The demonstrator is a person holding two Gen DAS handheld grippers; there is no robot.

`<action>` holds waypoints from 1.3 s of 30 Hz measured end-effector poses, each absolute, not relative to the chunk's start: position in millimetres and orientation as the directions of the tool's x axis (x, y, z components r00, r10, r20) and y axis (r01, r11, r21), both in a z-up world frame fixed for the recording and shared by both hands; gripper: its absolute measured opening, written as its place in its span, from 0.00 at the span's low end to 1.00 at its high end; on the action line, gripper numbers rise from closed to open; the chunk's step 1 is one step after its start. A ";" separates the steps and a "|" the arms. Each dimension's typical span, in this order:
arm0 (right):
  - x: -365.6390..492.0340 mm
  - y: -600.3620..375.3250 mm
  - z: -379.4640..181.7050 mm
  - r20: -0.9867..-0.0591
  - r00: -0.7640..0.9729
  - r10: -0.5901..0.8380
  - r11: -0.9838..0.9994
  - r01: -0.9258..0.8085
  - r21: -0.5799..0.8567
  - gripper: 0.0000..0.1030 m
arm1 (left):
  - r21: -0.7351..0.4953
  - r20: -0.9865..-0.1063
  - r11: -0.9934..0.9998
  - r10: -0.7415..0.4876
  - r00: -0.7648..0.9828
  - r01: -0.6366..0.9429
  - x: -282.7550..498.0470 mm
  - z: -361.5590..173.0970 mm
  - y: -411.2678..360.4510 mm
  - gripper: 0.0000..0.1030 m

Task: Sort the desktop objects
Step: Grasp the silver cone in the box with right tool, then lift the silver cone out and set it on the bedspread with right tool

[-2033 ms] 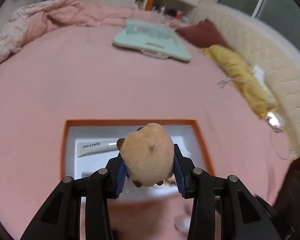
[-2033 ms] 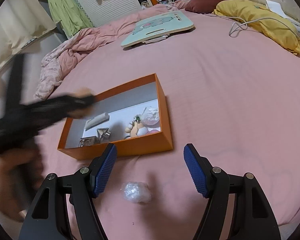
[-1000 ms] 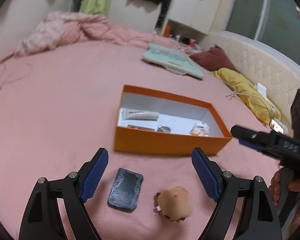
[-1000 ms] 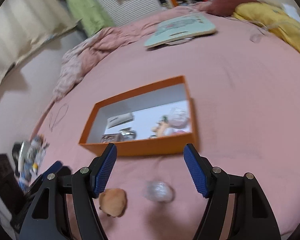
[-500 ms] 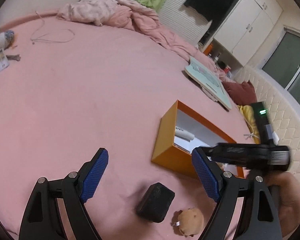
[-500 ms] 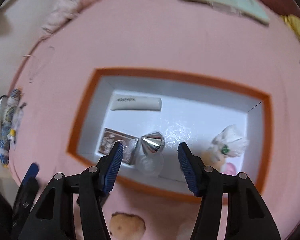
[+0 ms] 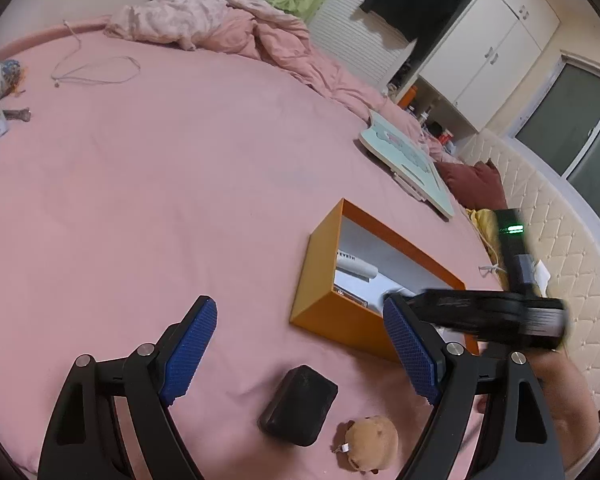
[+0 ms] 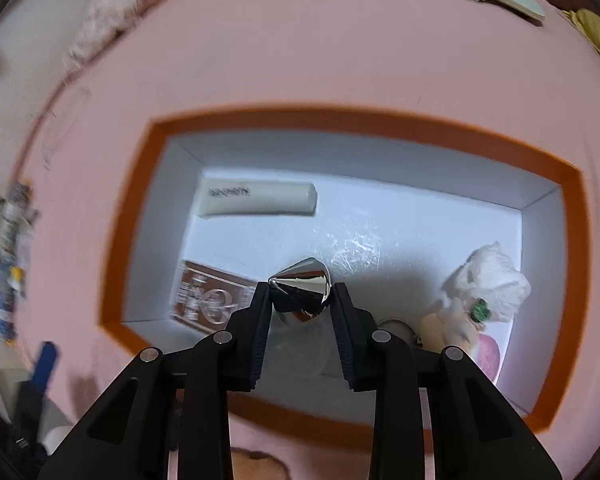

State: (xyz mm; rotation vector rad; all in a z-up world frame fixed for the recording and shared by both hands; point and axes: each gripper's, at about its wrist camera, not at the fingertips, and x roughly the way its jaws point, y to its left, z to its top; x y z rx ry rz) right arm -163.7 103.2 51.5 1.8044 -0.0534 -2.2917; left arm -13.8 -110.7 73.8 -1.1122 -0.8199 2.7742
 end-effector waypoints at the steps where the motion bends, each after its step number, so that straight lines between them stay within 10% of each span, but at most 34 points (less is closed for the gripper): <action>1: -156.2 105.7 64.9 -0.943 -0.259 -0.210 -0.971 0.164 0.172 0.31 | -0.487 -0.633 -0.860 0.228 -0.740 0.151 -13.9 73.5 -110.6 0.82; 7: -71.0 130.8 123.9 -0.879 -0.397 -0.265 -0.952 0.252 0.173 0.31 | -0.493 -0.639 -0.857 0.236 -0.732 0.154 -13.5 71.5 -110.3 0.82; 22: 16.5 165.7 45.6 -0.944 -0.297 -0.140 -0.981 0.167 0.093 0.38 | -0.412 -0.690 -0.888 0.158 -0.706 0.204 -13.8 57.2 -105.2 0.82; 32: 26.8 247.6 115.6 -0.701 -0.658 -0.276 -0.919 -0.032 0.392 0.56 | -0.384 -0.655 -0.912 0.159 -0.738 0.144 -7.0 64.3 -93.1 0.82; 39: 17.5 259.2 105.5 -0.722 -0.642 -0.260 -0.893 -0.125 0.432 0.56 | -0.279 -0.649 -0.959 0.229 -0.725 -0.053 -14.8 84.8 -53.2 0.82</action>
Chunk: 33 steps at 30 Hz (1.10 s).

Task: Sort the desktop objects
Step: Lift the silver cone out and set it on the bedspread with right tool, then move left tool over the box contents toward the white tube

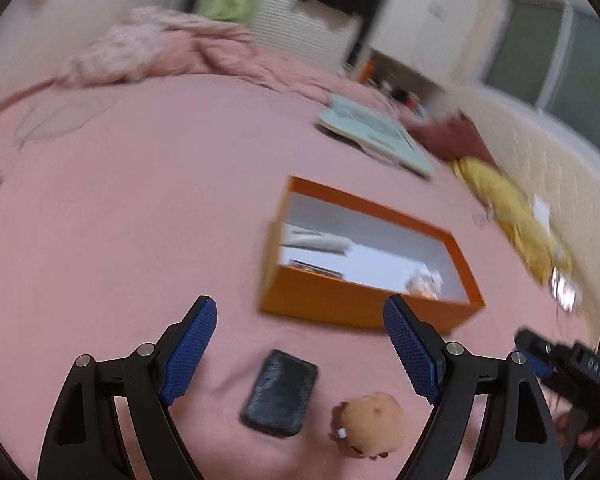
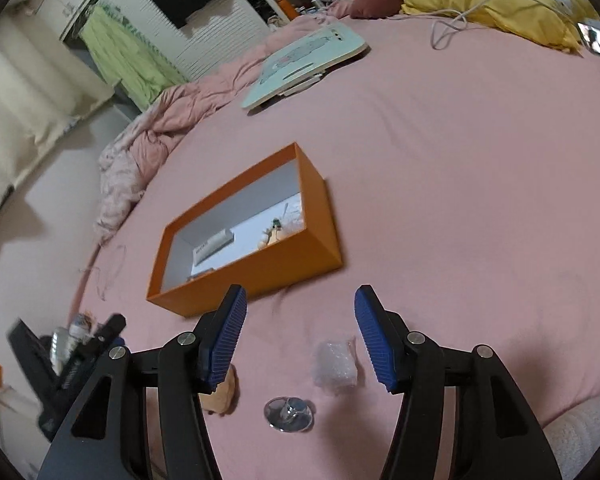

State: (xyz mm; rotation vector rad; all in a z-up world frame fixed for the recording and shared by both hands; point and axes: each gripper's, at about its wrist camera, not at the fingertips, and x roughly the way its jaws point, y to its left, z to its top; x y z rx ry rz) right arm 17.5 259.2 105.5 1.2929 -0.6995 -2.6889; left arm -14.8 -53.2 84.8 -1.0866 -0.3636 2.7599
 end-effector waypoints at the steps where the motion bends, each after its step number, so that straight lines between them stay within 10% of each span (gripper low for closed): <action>1: 17.0 257.6 105.9 -0.723 -0.639 -0.264 -0.895 -0.116 0.430 0.56 | -0.250 -0.656 -0.964 0.233 -0.717 -0.085 -19.5 89.2 -45.7 0.82; 11: 9.1 246.5 103.6 -0.694 -0.625 -0.357 -0.858 -0.074 0.508 0.56 | -0.213 -0.823 -0.962 0.272 -0.498 -0.174 -132.7 102.9 24.5 0.77; 24: 7.5 245.6 102.1 -0.637 -0.612 -0.469 -0.785 -0.042 0.618 0.56 | 0.126 -0.929 -0.992 -0.115 -0.352 -0.008 -209.1 28.6 58.9 0.80; 33: 7.5 238.8 101.1 -0.619 -0.592 -0.516 -0.763 -0.011 0.646 0.56 | 0.102 -0.973 -0.991 -0.081 -0.217 -0.092 -217.7 22.3 55.9 0.78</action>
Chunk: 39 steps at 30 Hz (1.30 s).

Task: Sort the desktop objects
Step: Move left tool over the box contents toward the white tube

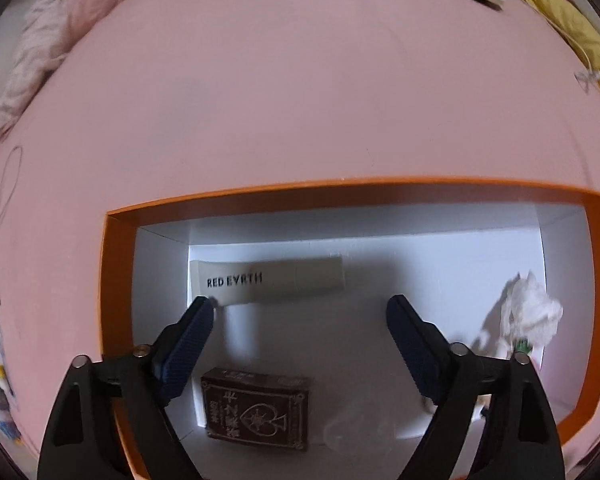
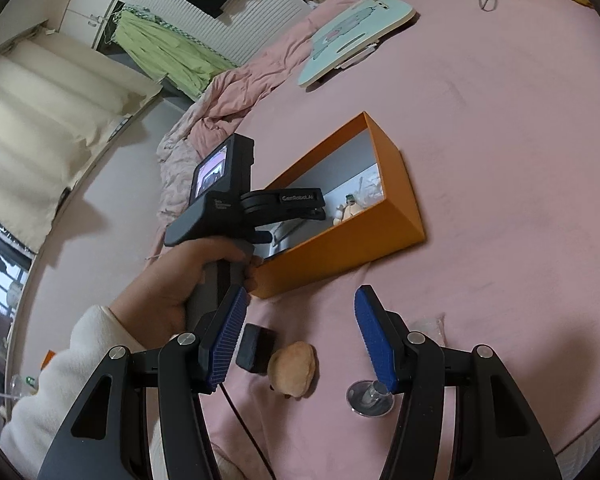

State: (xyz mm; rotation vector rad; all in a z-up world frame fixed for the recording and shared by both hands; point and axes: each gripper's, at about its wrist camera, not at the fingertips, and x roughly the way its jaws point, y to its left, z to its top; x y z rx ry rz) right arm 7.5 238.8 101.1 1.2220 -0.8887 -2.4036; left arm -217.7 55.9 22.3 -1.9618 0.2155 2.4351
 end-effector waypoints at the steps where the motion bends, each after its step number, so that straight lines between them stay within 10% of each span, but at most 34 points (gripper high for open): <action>1: 7.3 239.3 101.3 -0.617 -0.594 -0.516 -0.761 -0.013 0.648 0.56 | 0.112 -0.972 -0.988 -0.088 -0.217 -0.102 -216.7 23.4 54.8 0.70; 3: 7.3 240.1 101.3 -0.616 -0.596 -0.516 -0.759 -0.016 0.651 0.56 | 0.114 -0.973 -0.988 -0.089 -0.212 -0.108 -215.8 25.9 48.5 0.36; 4: 7.2 240.3 101.4 -0.615 -0.596 -0.516 -0.758 -0.016 0.652 0.56 | 0.087 -0.978 -0.991 -0.066 -0.200 -0.101 -215.8 26.6 43.3 0.05; 9: 6.6 239.8 102.1 -0.616 -0.598 -0.513 -0.762 -0.013 0.648 0.56 | -0.063 -0.987 -0.991 0.078 -0.137 -0.115 -208.2 25.6 36.5 0.01; 13: 6.2 239.6 101.4 -0.615 -0.595 -0.518 -0.758 -0.014 0.652 0.56 | -0.089 -0.978 -0.988 0.111 -0.176 -0.127 -202.1 35.4 39.8 0.16; 16: 6.1 240.0 101.8 -0.617 -0.597 -0.513 -0.762 -0.013 0.647 0.56 | -0.105 -0.957 -0.988 0.132 -0.259 -0.115 -199.0 50.5 38.7 0.71; 29: 4.6 241.0 98.1 -0.618 -0.585 -0.525 -0.754 -0.017 0.656 0.56 | -0.199 -0.916 -0.975 0.220 -0.337 -0.097 -209.3 34.0 26.5 0.74; 35: 3.6 241.0 97.0 -0.619 -0.580 -0.530 -0.749 -0.023 0.662 0.56 | -0.371 -0.916 -0.918 0.387 -0.107 -0.139 -201.2 36.6 29.1 0.74; 39: 3.6 237.9 97.3 -0.621 -0.573 -0.535 -0.750 -0.015 0.661 0.56 | -0.229 -0.923 -0.954 0.276 -0.267 -0.195 -186.8 58.3 28.5 0.74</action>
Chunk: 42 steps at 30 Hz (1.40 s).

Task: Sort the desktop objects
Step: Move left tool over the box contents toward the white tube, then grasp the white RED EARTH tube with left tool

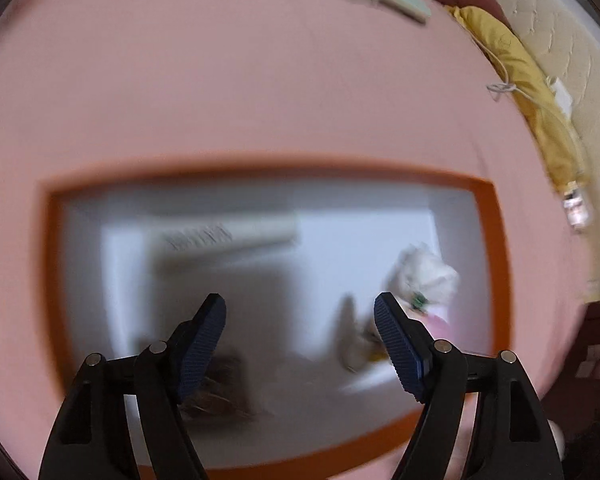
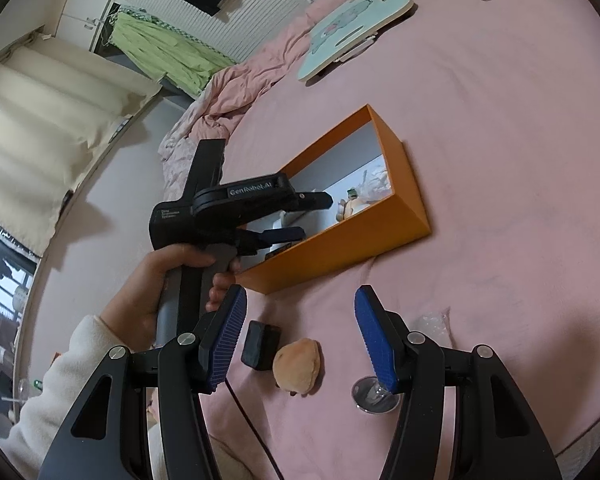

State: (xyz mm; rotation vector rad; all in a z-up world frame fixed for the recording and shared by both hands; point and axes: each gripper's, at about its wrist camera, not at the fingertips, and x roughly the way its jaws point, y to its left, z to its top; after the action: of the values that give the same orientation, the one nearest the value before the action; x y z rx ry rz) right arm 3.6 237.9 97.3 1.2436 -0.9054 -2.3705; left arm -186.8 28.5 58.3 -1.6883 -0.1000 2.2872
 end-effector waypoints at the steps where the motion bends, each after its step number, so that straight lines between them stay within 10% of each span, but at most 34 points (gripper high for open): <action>1: 4.1 237.4 97.8 -0.622 -0.574 -0.532 -0.754 -0.012 0.656 0.56 | -0.212 -0.914 -0.957 0.266 -0.306 -0.198 -188.0 63.3 27.9 0.74; 18: 3.5 237.7 94.4 -0.631 -0.558 -0.539 -0.749 -0.025 0.662 0.56 | -0.305 -0.934 -0.887 0.350 -0.074 -0.345 -195.8 55.0 30.2 0.81; 27: 4.6 236.9 94.0 -0.637 -0.559 -0.531 -0.755 -0.029 0.655 0.56 | -0.114 -0.959 -0.894 0.213 -0.187 -0.434 -186.7 59.7 42.6 0.81; 31: 4.3 237.5 93.9 -0.638 -0.560 -0.528 -0.754 -0.036 0.656 0.56 | -0.094 -0.965 -0.888 0.193 -0.180 -0.451 -191.4 57.2 42.4 0.29; 38: 4.8 235.9 94.3 -0.638 -0.557 -0.532 -0.752 -0.036 0.658 0.56 | -0.010 -0.967 -0.860 0.137 -0.213 -0.510 -179.4 50.9 42.8 0.34; 42: 4.8 234.7 94.7 -0.640 -0.557 -0.529 -0.755 -0.035 0.655 0.56 | 0.010 -0.959 -0.890 0.121 -0.257 -0.455 -175.6 56.5 36.3 0.17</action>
State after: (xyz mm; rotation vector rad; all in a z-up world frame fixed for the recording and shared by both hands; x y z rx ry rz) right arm 4.8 234.7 94.7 1.2820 -0.9079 -2.3661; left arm -175.6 36.3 56.5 -1.6373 0.4052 2.1975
